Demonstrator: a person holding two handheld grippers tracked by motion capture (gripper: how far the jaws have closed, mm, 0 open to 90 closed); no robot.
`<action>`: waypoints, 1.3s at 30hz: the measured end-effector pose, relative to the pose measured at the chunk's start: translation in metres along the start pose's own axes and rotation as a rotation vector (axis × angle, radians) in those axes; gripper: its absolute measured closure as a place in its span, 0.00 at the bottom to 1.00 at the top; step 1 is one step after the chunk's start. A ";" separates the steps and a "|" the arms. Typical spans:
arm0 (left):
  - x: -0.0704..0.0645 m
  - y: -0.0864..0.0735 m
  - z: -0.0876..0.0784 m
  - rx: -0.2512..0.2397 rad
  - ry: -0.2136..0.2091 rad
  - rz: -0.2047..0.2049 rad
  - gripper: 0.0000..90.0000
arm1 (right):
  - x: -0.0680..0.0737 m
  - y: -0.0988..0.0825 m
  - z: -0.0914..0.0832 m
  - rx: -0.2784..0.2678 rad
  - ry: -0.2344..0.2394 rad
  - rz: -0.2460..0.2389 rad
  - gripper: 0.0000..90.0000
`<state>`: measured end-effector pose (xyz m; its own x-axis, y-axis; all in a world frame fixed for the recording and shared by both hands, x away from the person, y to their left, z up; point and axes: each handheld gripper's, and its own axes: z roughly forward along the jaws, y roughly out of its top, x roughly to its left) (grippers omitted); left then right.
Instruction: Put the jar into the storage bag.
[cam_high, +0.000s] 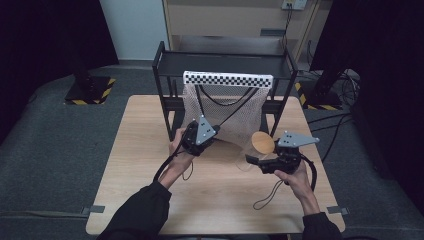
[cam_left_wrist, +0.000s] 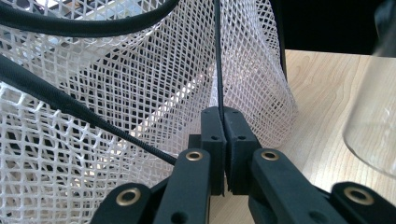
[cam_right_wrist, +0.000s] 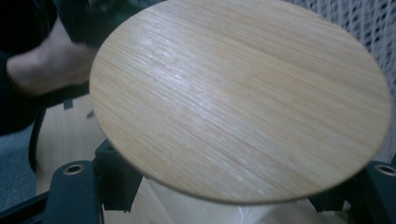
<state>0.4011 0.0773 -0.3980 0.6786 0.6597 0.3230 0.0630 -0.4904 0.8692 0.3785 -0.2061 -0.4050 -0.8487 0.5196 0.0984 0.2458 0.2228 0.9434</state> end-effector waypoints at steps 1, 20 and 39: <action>0.000 0.000 0.000 0.000 0.000 0.000 0.97 | 0.000 0.005 0.000 -0.009 0.001 0.002 0.30; -0.001 0.000 0.001 0.002 0.001 0.006 0.97 | -0.005 0.075 0.016 -0.100 -0.038 -0.007 0.30; -0.002 0.001 0.000 0.000 0.000 0.014 0.97 | -0.004 0.123 0.050 -0.138 -0.074 0.022 0.30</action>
<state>0.3998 0.0750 -0.3978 0.6796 0.6525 0.3354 0.0533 -0.4999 0.8645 0.4354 -0.1393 -0.3058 -0.8059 0.5834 0.1007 0.1932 0.0984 0.9762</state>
